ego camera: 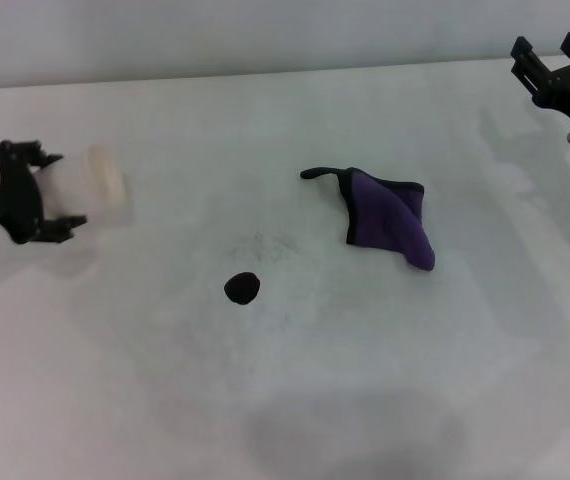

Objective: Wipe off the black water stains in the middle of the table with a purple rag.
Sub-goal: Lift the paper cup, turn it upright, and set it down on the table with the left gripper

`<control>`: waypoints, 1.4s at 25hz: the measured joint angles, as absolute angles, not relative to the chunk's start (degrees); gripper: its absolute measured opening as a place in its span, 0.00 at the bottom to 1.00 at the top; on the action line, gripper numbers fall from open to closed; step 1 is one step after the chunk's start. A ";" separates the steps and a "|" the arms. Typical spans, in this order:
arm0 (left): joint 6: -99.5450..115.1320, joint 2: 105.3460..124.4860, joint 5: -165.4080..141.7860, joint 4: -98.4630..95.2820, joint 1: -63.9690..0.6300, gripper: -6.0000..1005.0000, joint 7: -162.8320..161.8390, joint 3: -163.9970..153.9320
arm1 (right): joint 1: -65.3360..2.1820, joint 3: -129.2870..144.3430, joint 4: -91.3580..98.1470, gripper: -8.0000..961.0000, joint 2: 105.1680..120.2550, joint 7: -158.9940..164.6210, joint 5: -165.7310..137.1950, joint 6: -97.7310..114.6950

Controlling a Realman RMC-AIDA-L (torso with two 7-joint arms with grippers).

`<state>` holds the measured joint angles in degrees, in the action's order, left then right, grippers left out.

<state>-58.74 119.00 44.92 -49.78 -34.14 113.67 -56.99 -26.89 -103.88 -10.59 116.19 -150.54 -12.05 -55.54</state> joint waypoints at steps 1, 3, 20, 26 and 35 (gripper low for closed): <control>-58.63 119.00 47.22 -49.73 -33.83 0.78 114.36 -57.01 | -26.89 -103.88 -10.67 0.76 116.19 -150.53 -12.04 -55.54; -58.59 118.98 52.24 -49.46 -32.97 0.78 116.76 -56.94 | -26.91 -103.81 -10.72 0.76 116.19 -150.52 -12.04 -55.54; -58.58 119.23 113.87 -18.51 -30.01 0.77 152.52 -56.63 | -27.35 -103.41 -10.95 0.76 116.19 -150.55 -12.04 -55.64; -59.32 119.84 128.49 -7.67 -31.44 0.77 153.55 -56.76 | -28.01 -103.41 -11.00 0.76 116.14 -150.73 -12.06 -55.64; -58.85 120.22 134.10 -0.95 -32.90 0.78 153.31 -56.76 | -28.49 -103.34 -11.00 0.76 116.19 -150.67 -12.45 -55.64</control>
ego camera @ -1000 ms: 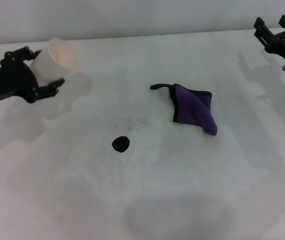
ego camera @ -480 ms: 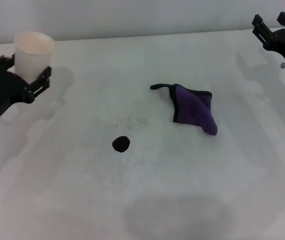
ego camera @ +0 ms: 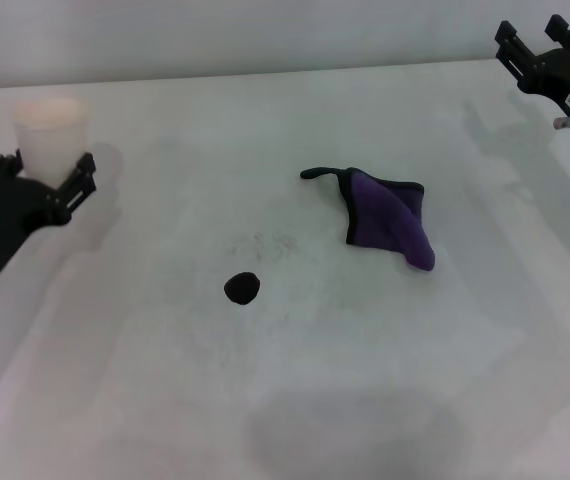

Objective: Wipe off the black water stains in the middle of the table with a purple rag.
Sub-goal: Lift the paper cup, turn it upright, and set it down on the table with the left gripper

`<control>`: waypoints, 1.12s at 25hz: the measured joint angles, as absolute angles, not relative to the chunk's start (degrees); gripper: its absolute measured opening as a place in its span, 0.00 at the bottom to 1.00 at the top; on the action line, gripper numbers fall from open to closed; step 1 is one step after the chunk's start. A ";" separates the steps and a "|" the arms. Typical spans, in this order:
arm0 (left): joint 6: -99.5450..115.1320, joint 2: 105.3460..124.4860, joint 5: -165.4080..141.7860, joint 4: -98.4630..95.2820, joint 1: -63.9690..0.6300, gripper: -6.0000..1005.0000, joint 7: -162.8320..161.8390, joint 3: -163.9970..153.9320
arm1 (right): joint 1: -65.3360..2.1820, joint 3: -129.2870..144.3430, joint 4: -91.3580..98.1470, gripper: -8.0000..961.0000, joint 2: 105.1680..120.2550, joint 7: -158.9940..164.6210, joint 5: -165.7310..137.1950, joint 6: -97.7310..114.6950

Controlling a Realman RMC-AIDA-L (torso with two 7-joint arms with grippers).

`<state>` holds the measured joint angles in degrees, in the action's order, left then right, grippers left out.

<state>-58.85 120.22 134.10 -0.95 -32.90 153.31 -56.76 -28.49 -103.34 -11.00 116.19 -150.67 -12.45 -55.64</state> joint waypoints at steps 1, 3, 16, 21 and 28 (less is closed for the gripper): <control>-58.82 120.24 134.11 -0.40 -32.93 0.78 153.31 -56.77 | -28.47 -103.31 -10.99 0.76 116.20 -150.60 -12.46 -55.64; -58.80 120.26 134.12 0.41 -32.99 0.78 153.31 -56.78 | -28.27 -103.27 -10.95 0.76 116.20 -150.52 -12.48 -55.70; -58.68 120.41 133.60 3.25 -32.11 0.78 153.86 -56.78 | -27.93 -100.54 -10.72 0.76 116.19 -150.46 -12.57 -55.70; -58.62 120.41 133.60 3.83 -31.75 0.78 153.88 -56.78 | -27.80 -100.27 -10.57 0.76 116.19 -150.46 -12.57 -55.72; -58.61 120.41 133.62 4.50 -31.44 0.78 153.89 -56.77 | -27.52 -99.42 -10.45 0.76 116.19 -150.46 -12.57 -55.83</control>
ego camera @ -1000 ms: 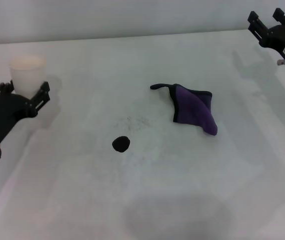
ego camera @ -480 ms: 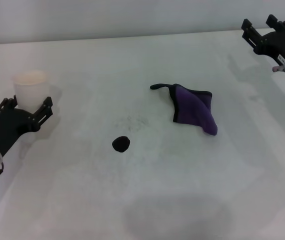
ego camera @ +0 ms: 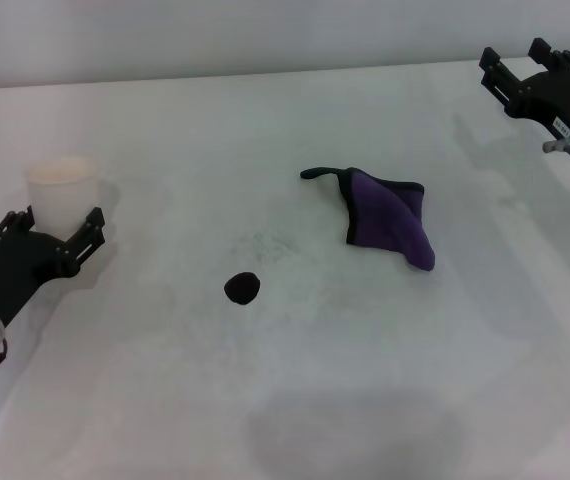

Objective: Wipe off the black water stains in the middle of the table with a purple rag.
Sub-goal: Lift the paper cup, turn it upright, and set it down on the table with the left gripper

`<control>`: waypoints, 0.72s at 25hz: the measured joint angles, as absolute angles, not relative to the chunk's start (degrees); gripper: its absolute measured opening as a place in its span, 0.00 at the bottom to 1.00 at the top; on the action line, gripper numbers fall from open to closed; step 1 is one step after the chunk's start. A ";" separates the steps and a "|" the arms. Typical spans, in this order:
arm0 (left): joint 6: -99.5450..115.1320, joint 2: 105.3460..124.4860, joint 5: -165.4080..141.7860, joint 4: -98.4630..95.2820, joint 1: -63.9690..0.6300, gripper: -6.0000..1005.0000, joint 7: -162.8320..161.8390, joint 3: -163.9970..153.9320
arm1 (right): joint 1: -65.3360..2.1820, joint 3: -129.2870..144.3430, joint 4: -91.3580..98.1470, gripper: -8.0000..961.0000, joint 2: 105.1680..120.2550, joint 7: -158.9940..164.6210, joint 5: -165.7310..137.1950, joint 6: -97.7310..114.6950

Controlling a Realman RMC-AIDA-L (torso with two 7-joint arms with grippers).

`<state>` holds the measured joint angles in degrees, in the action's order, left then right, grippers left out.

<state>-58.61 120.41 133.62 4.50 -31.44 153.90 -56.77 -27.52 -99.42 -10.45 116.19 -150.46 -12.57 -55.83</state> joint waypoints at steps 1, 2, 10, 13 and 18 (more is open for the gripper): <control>-58.50 120.41 133.63 4.55 -31.41 0.78 153.89 -56.77 | -27.52 -99.41 -10.44 0.76 116.19 -150.46 -12.57 -55.86; -58.27 120.41 133.64 4.57 -31.38 0.78 153.90 -56.77 | -27.51 -99.41 -10.45 0.76 116.19 -150.46 -12.57 -55.87; -56.28 120.49 133.68 4.64 -31.25 0.78 153.90 -56.78 | -27.51 -99.40 -10.65 0.76 116.19 -150.46 -12.57 -55.90; -56.26 120.50 133.68 4.66 -31.21 0.79 153.93 -56.78 | -27.56 -99.40 -10.71 0.76 116.19 -150.46 -12.57 -55.88; -57.03 120.50 133.66 4.58 -30.86 0.79 154.71 -56.86 | -27.55 -99.40 -10.81 0.76 116.19 -150.47 -12.56 -55.83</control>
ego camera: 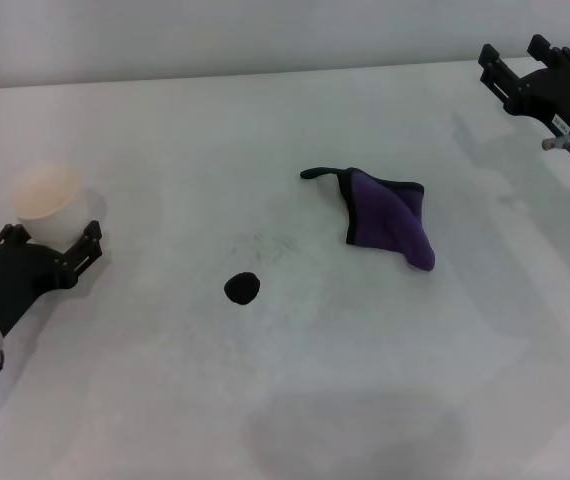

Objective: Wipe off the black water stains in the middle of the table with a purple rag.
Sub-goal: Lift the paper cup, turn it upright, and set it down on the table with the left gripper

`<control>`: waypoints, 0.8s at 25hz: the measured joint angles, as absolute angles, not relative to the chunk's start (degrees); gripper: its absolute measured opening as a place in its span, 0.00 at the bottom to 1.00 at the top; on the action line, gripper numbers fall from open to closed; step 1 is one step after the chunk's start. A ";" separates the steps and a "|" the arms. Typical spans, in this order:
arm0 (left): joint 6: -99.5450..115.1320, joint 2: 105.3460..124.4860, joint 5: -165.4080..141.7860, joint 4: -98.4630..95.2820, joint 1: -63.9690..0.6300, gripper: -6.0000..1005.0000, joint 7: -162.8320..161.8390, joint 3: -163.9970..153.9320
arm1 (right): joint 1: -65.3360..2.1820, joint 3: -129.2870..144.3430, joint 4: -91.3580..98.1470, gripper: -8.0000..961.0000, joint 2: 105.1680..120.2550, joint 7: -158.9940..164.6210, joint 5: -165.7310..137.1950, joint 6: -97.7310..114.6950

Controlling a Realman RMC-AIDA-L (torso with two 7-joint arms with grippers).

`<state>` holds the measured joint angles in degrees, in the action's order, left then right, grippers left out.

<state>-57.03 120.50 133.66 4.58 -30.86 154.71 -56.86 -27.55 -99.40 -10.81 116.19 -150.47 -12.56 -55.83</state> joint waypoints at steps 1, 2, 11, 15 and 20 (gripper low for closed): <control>-57.38 120.50 133.64 4.57 -30.74 0.79 155.19 -56.86 | -27.53 -99.40 -10.82 0.76 116.19 -150.47 -12.57 -55.82; -57.82 120.50 133.58 4.57 -30.63 0.79 156.01 -56.87 | -27.51 -99.40 -10.82 0.76 116.19 -150.47 -12.56 -55.82; -58.95 120.50 133.20 4.64 -30.22 0.87 155.66 -56.88 | -27.48 -99.40 -10.81 0.76 116.19 -150.47 -12.37 -55.81; -60.82 120.50 133.16 4.66 -28.83 0.89 155.59 -56.73 | -27.50 -99.40 -10.68 0.76 116.19 -150.47 -12.40 -55.75; -63.50 120.45 133.20 4.67 -26.31 0.89 155.57 -56.55 | -27.51 -99.40 -10.56 0.76 116.19 -150.47 -12.51 -55.83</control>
<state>-63.51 120.45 133.20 4.67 -26.31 155.57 -56.55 -27.51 -99.40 -10.56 116.19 -150.47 -12.51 -55.83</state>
